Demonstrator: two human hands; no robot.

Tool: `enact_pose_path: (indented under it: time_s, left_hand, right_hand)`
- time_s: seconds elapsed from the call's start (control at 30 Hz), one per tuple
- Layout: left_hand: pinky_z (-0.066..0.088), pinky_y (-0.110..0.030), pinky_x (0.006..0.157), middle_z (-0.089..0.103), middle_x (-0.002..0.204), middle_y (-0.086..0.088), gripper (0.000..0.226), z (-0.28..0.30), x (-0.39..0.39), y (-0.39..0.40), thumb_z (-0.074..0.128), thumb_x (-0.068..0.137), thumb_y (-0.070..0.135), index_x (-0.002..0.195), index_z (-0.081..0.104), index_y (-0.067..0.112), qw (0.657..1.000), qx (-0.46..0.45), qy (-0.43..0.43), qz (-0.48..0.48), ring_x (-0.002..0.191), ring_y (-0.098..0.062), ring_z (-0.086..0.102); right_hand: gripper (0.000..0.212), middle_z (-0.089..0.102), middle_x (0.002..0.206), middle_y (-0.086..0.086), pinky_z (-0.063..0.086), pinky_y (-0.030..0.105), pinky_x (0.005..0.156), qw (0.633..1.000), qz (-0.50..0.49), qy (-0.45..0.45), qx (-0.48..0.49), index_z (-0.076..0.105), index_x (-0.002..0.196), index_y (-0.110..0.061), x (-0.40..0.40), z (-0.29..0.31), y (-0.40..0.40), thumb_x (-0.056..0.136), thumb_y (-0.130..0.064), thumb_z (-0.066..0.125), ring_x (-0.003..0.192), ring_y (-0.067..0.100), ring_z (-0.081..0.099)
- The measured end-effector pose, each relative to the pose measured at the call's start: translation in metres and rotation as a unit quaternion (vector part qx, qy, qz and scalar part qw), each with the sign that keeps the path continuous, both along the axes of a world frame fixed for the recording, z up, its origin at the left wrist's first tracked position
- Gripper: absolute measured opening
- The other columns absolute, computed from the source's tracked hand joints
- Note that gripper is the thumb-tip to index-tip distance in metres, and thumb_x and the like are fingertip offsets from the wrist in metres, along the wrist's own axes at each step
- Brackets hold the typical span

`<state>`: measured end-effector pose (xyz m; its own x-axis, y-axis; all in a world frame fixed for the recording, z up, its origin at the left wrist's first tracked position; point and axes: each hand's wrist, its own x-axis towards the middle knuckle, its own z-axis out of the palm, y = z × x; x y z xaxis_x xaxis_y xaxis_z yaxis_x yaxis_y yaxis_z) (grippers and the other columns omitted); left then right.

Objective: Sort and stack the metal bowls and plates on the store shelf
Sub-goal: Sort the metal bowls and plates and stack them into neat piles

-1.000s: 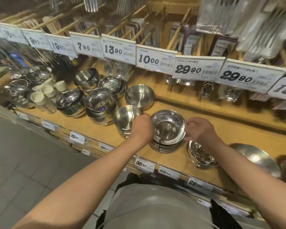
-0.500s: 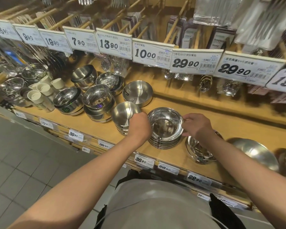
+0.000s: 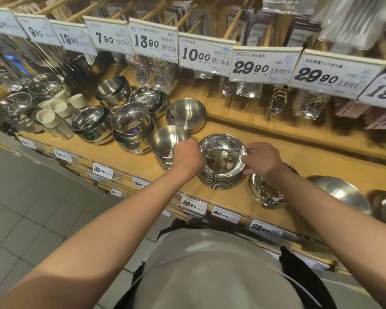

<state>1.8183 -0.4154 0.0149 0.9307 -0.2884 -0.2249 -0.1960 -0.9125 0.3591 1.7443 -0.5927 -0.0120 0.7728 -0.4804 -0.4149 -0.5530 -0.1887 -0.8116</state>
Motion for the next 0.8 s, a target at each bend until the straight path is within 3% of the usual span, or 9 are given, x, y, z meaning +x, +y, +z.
enact_pose_path:
  time_s: [0.1,0.2,0.4,0.47,0.6,0.67,0.73,0.8]
  left_hand:
    - [0.046,-0.031,0.068,0.071,0.102,-0.016,0.018,0.001,0.001,0.001,0.059,0.088,0.003,0.103,0.069,0.001,1.0,-0.002,-0.001,-0.001,0.094,-0.031,0.067]
    - [0.046,-0.031,0.068,0.071,0.101,-0.017,0.018,0.002,0.0,0.002,0.057,0.087,0.001,0.101,0.068,0.0,1.0,-0.004,-0.007,0.001,0.093,-0.033,0.067]
    - [0.052,-0.034,0.074,0.071,0.102,-0.016,0.021,0.002,-0.002,0.004,0.056,0.088,0.001,0.105,0.069,0.003,1.0,-0.005,-0.012,-0.006,0.094,-0.033,0.067]
    - [0.053,-0.034,0.074,0.071,0.103,-0.016,0.021,0.004,-0.002,0.005,0.055,0.089,0.002,0.106,0.068,0.003,1.0,-0.012,-0.009,-0.006,0.094,-0.033,0.067]
    - [0.048,-0.031,0.066,0.07,0.097,-0.016,0.013,0.008,-0.004,0.01,0.057,0.091,0.007,0.096,0.067,0.002,1.0,-0.028,-0.003,-0.007,0.091,-0.033,0.067]
    - [0.046,-0.03,0.065,0.071,0.093,-0.015,0.013,0.015,-0.001,0.018,0.058,0.091,0.015,0.087,0.066,0.005,0.998,-0.054,-0.009,-0.008,0.088,-0.033,0.068]
    - [0.049,-0.028,0.07,0.073,0.095,-0.008,0.017,0.026,0.004,0.031,0.059,0.091,0.022,0.1,0.071,0.012,0.996,-0.086,-0.019,0.001,0.086,-0.027,0.067]
    - [0.05,-0.026,0.069,0.074,0.093,0.001,0.02,0.041,0.014,0.049,0.06,0.092,0.024,0.107,0.072,0.019,0.991,-0.133,-0.016,0.023,0.08,-0.017,0.068]
  right_hand:
    - [0.036,0.066,0.095,-0.002,0.058,0.018,0.051,1.0,-0.007,0.0,0.003,0.071,0.121,-0.011,0.0,0.0,0.001,0.087,0.002,0.069,0.076,0.013,0.069]
    - [0.033,0.069,0.106,0.007,0.058,0.019,0.052,1.0,-0.015,0.002,0.003,0.072,0.117,-0.011,-0.002,-0.003,0.001,0.087,0.002,0.069,0.076,0.015,0.071]
    - [0.041,0.067,0.12,0.01,0.058,0.018,0.053,1.0,-0.017,0.004,-0.007,0.067,0.127,-0.008,-0.004,-0.004,0.001,0.088,0.0,0.068,0.075,0.016,0.072]
    - [0.036,0.069,0.118,0.01,0.06,0.021,0.054,1.0,-0.005,0.015,-0.025,0.07,0.122,-0.01,-0.003,-0.001,0.002,0.088,-0.001,0.068,0.073,0.015,0.072]
    - [0.035,0.072,0.098,0.004,0.063,0.04,0.081,0.993,0.031,0.052,-0.102,0.069,0.122,-0.013,-0.003,0.011,0.001,0.087,-0.013,0.065,0.082,0.025,0.075]
    - [0.045,0.073,0.11,0.007,0.053,0.039,0.097,0.983,0.04,0.052,-0.173,0.064,0.132,-0.012,0.001,0.02,0.001,0.088,-0.022,0.063,0.104,0.028,0.069]
    - [0.049,0.074,0.106,0.009,0.05,0.036,0.098,0.98,0.035,0.021,-0.197,0.06,0.136,-0.01,0.009,0.031,0.003,0.09,-0.027,0.062,0.103,0.026,0.065]
    - [0.035,0.07,0.089,0.007,0.053,0.035,0.09,0.981,0.037,-0.025,-0.19,0.068,0.12,-0.009,0.02,0.042,0.009,0.09,-0.025,0.058,0.095,0.028,0.065]
